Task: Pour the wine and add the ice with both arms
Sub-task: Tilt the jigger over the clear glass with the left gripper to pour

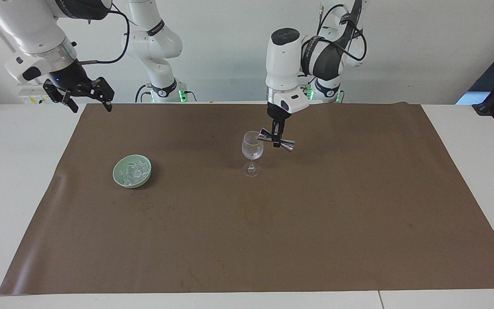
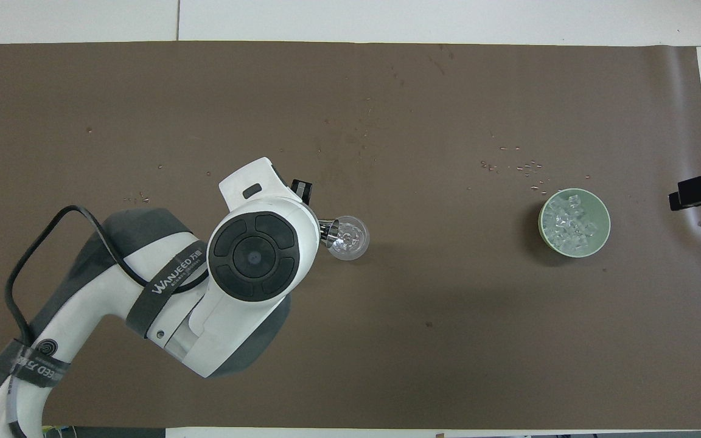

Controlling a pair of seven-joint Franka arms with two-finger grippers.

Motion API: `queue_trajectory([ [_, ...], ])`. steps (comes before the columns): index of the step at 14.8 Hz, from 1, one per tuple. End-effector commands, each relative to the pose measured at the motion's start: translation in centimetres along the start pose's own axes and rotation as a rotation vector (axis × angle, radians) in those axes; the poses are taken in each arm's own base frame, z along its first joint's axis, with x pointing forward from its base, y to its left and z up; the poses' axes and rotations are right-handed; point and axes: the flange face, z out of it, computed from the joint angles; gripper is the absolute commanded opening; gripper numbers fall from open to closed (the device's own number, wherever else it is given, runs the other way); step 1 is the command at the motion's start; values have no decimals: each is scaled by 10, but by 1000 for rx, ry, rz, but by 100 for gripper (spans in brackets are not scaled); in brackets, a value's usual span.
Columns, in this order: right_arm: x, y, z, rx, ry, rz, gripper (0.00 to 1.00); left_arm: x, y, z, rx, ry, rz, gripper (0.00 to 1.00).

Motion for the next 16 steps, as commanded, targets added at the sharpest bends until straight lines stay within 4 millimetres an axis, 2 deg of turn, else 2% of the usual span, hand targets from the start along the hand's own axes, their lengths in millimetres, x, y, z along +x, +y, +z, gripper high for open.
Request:
queue_trajectory([
  [1, -6, 2, 0, 15, 2, -7, 100, -9, 0, -7, -41, 57, -14, 0],
  [8, -6, 2, 0, 14, 1, -9, 100, -35, -14, -18, -89, 157, 2, 0],
  [16, -5, -9, 3, 12, 8, -35, 100, -38, -21, -21, -81, 222, 3, 0],
])
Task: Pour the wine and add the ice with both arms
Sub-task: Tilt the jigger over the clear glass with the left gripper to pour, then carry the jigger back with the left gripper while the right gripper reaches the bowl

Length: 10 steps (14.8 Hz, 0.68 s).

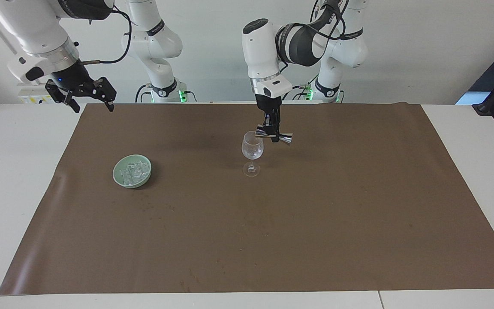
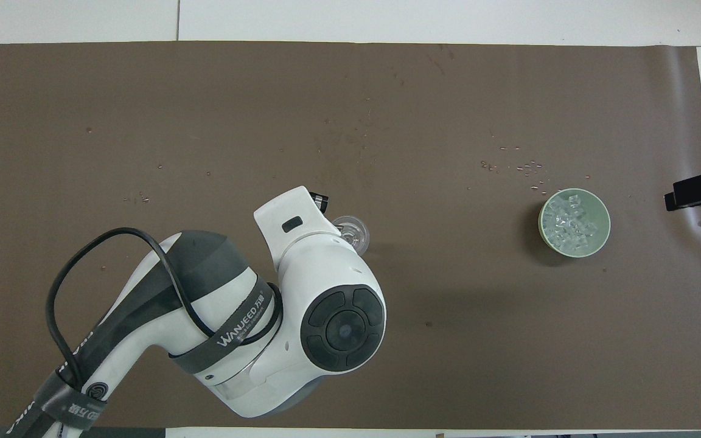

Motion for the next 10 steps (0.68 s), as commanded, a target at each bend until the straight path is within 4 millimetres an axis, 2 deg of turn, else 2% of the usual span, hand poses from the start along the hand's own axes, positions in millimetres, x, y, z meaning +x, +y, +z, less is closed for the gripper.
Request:
queue_trajectory([
  [1, -4, -9, 1, 11, 20, -35, 100, -1, -2, -9, -7, 29, -27, 0],
  [3, -2, -15, 4, 10, 31, -46, 100, 3, 8, -15, -20, 12, -64, 0],
  [6, -4, -16, 18, 9, 54, -51, 100, 12, 14, -9, 38, -71, -172, 0],
  [9, -2, -13, 38, 9, 71, -46, 100, 42, 28, -4, 67, -176, -251, 0],
  [10, -2, -12, 52, 8, 76, -56, 100, 50, 30, -2, 87, -217, -260, 0],
])
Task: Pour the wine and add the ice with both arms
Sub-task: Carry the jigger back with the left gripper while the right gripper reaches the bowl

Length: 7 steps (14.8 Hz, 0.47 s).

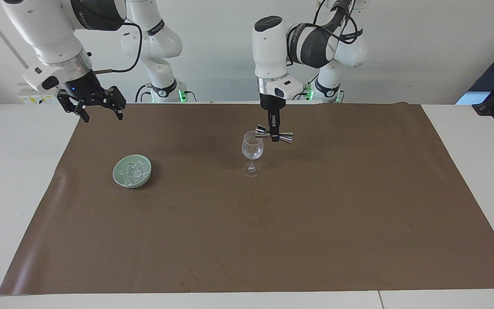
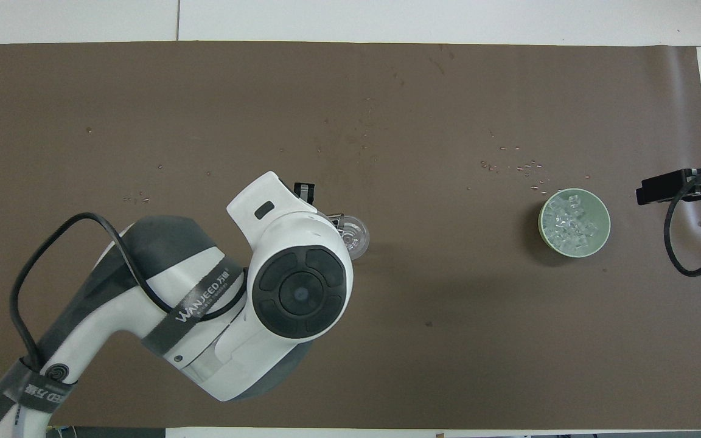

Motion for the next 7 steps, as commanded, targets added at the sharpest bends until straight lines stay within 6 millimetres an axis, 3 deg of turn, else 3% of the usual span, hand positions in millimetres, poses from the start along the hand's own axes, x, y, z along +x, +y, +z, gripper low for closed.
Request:
queue_trajectory([
  [1, -15, 3, 30, 11, 49, -21, 100, 29, 23, -2, 42, -107, -42, 0],
  [4, -14, 7, 69, 11, 52, -14, 100, 68, 33, 8, 148, -244, 10, 0],
  [7, -5, 10, 106, 15, -6, -10, 100, 132, 52, 23, 230, -430, -9, 0],
])
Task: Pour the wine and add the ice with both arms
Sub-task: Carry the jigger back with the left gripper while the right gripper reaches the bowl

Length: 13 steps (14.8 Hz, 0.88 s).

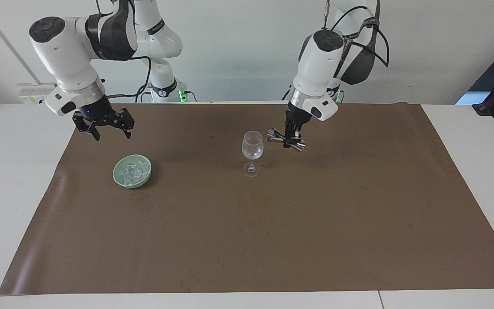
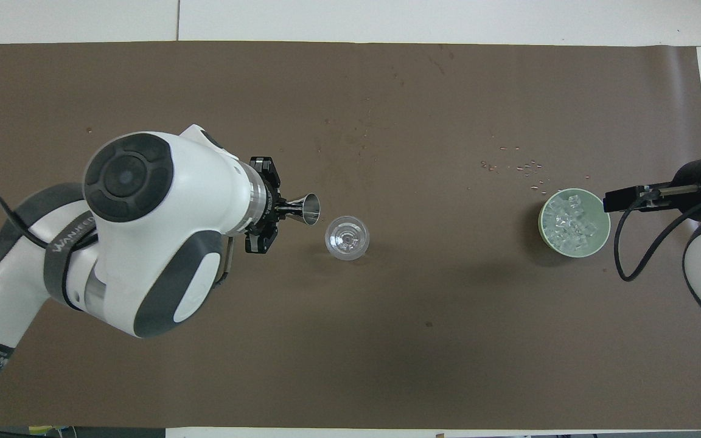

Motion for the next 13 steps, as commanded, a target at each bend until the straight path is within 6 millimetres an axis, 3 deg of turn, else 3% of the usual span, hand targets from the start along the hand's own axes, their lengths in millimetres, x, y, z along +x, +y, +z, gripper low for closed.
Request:
queue_trajectory([
  [1, 6, 8, 32, 15, -12, -12, 100, 61, 10, -13, 50, -154, 1, 0],
  [4, 13, 16, 69, 12, -10, 14, 100, 137, 8, -17, -1, -375, -44, 0],
  [6, 13, 17, 93, 8, 16, 17, 95, 187, 8, -17, -44, -470, -83, 0],
  [10, 13, 11, 125, 7, 6, 16, 78, 297, 10, 13, -79, -648, -165, 0],
  [13, 12, 5, 142, 7, -2, 49, 77, 349, 12, 28, -125, -700, -250, 0],
])
